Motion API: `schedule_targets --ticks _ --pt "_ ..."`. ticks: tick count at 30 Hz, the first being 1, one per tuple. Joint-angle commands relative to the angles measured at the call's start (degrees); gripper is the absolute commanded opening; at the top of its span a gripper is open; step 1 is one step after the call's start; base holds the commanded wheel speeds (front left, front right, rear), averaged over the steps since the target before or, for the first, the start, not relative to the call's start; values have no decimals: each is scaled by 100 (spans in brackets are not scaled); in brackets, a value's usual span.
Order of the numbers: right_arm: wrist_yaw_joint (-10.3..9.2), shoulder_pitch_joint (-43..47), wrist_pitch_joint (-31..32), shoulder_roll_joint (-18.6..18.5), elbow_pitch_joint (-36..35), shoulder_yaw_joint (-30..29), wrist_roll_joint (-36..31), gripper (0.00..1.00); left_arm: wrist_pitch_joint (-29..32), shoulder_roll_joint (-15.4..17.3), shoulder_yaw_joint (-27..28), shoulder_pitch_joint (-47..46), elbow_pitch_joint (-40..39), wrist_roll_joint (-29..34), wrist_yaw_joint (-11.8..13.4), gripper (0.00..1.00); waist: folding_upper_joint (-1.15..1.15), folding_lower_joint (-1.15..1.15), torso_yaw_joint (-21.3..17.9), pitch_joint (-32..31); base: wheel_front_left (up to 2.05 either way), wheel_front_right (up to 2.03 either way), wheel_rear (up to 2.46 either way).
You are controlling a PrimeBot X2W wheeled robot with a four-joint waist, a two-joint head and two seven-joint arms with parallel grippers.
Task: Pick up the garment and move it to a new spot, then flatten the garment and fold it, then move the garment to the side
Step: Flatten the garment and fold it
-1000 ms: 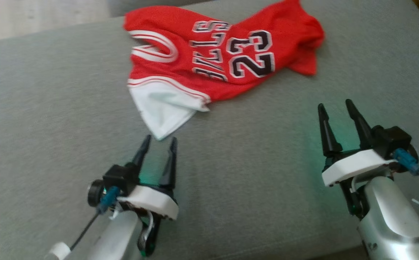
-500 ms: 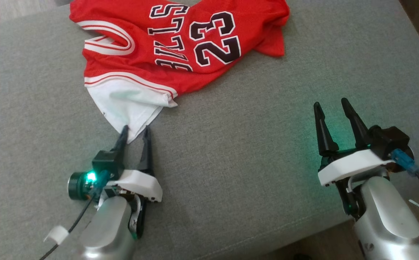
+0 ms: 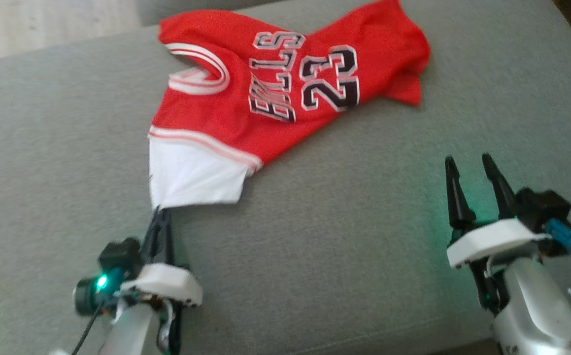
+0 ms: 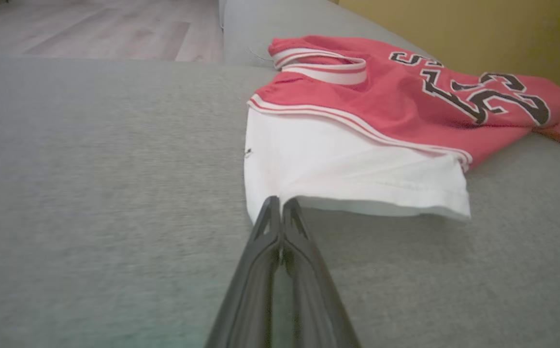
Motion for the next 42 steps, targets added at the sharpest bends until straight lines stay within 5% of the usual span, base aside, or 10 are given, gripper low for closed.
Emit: schedule_targets --ticks 1,7,8,9,24,38,39,41,42 --pt "-4 29 -37 4 -106 75 -23 100 -29 101 329 -17 -262 78 -17 0 0 0 246 -226 0 0 0" --pt "-4 164 -37 50 65 -79 -13 100 -29 98 720 396 -653 305 -176 0 0 0 562 -343 0 0 0" --pt "-4 162 -37 48 110 -115 3 100 -29 98 710 431 -729 306 -220 41 0 0 610 -321 0 0 0" --pt "-4 143 -37 40 146 -159 11 100 -29 98 686 454 -801 317 -271 100 0 0 656 -289 0 0 0" --pt "-4 -1185 -37 -371 1423 -659 -294 100 -29 97 -142 374 -1521 21 -228 100 0 0 1303 543 0 0 0" --pt "-4 -1811 -37 -424 2159 -585 -132 100 -29 96 -251 176 -1580 3 -190 100 0 0 1558 854 0 0 0" --pt "-4 -1830 -37 -435 2163 -556 -118 96 -29 96 -259 163 -1589 4 -188 100 0 0 1558 868 0 0 0" --pt "-4 -1860 -37 -451 2184 -488 -81 21 -29 96 -285 146 -1598 4 -177 100 0 0 1559 887 0 0 0" --pt "-4 -1870 -37 -454 2183 -462 -58 0 -29 96 -296 142 -1597 2 -171 100 0 0 1557 889 0 0 0"
